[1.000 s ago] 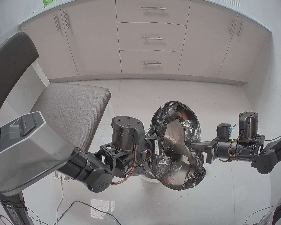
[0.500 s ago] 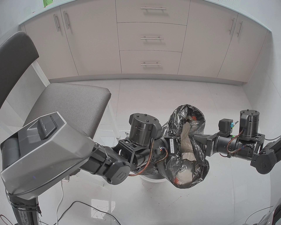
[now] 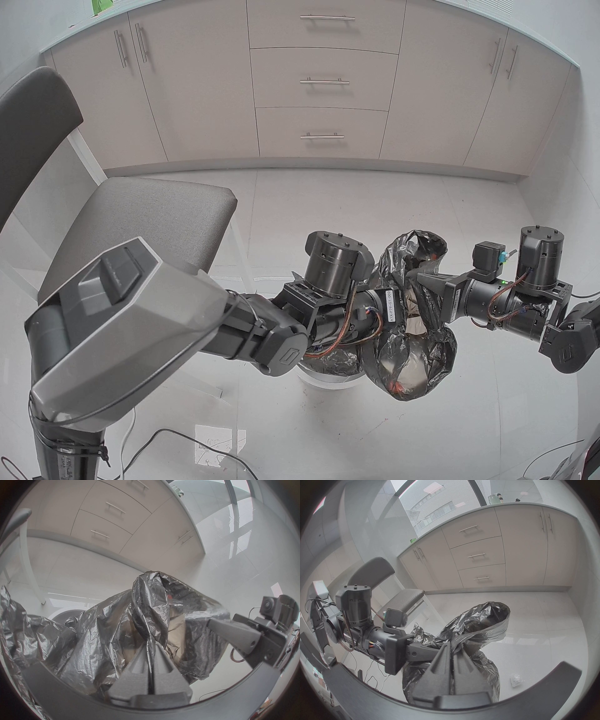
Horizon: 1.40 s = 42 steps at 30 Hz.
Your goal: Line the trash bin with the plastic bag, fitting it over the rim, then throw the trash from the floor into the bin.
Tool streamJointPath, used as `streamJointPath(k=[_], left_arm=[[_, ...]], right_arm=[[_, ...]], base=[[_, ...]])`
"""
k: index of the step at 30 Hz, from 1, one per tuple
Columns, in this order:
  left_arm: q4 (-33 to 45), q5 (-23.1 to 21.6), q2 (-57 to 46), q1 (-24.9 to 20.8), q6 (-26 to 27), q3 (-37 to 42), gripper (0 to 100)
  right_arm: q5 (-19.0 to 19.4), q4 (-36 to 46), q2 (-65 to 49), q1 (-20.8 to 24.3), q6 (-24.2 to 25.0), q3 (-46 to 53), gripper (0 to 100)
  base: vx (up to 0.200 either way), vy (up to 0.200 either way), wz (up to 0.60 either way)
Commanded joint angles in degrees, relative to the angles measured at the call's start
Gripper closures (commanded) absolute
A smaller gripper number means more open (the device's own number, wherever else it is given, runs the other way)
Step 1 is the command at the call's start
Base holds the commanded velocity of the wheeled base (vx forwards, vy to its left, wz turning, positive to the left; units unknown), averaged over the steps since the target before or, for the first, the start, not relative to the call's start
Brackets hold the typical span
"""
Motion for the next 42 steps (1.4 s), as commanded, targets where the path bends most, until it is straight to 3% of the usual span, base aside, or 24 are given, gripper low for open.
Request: streamJointPath(k=[1, 13, 26, 42], left_arm=[[-0.1, 0.1, 4.5, 0.5, -0.4, -1.1, 100], [-0.3, -1.6, 9.7, 2.5, -0.5, -2.8, 100], [-0.4, -1.7, 11.8, 8.0, -0.2, -3.5, 100], [-0.3, -1.5, 14.6, 9.1, 0.0, -4.0, 100]], right_arm=[[0.1, -0.1, 1.4, 0.4, 0.0, -0.1, 100], [-1.1, -4.9, 5.5, 1.8, 0.0, 0.3, 100], [-1.6, -6.3, 8.0, 3.0, 0.1, 0.5, 100], [-1.8, -9.2, 9.5, 3.1, 0.1, 0.8, 100]], base=[[0.000, 0.000, 0.00], [0.000, 0.000, 0.00], [0.000, 0.000, 0.00], [0.000, 0.000, 0.00]])
